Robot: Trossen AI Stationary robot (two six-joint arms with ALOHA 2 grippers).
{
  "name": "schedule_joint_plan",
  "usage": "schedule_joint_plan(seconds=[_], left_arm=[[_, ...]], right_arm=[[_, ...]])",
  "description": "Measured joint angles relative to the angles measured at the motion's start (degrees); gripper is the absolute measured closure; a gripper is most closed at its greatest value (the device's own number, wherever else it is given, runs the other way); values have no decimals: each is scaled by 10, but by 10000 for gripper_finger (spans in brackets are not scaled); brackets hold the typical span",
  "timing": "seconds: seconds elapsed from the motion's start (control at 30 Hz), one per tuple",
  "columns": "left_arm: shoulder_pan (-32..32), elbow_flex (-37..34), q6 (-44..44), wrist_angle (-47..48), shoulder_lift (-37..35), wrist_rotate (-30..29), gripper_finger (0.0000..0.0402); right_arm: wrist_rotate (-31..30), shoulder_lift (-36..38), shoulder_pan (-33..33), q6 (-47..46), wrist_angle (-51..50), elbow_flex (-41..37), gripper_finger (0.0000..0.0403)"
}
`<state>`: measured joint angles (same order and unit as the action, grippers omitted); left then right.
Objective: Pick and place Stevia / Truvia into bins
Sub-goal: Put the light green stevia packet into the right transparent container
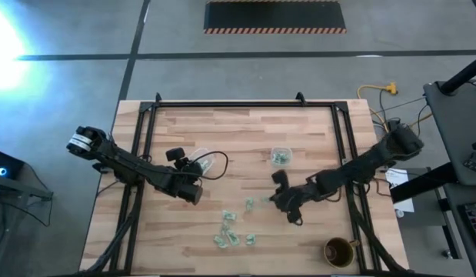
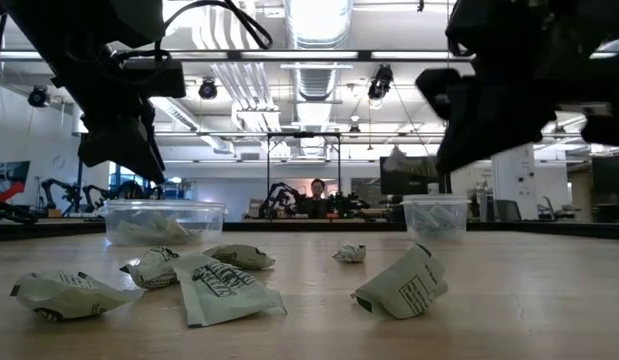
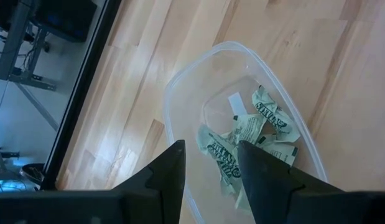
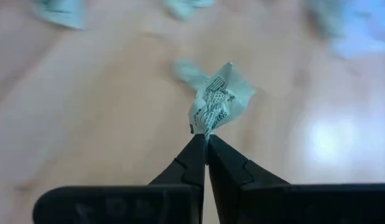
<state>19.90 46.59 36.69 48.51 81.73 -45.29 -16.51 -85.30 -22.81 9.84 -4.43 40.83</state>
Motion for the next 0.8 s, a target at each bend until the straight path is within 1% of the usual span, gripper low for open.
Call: schedule_joint_plan(seconds=[0.2,0.3,0.5,0.67,0.8], left_arm=[[0,0,0,0,0,0,271],[0,2,0,-1,0,-1,271],[0,2,-1,-1,0,0,271],[0,2,-1,-1,0,-1,271],[0,3,-1,0,0,0,271]], right_arm=[[-117,85,5,-32,-96,-8,394],[-154,118,24,-34,-121,-11,394],[-157,153,90,-34,-134,-27,394],[-147,155,149,-48,-145,-54,394],[-145,151,179,-60,-155,-72,394]])
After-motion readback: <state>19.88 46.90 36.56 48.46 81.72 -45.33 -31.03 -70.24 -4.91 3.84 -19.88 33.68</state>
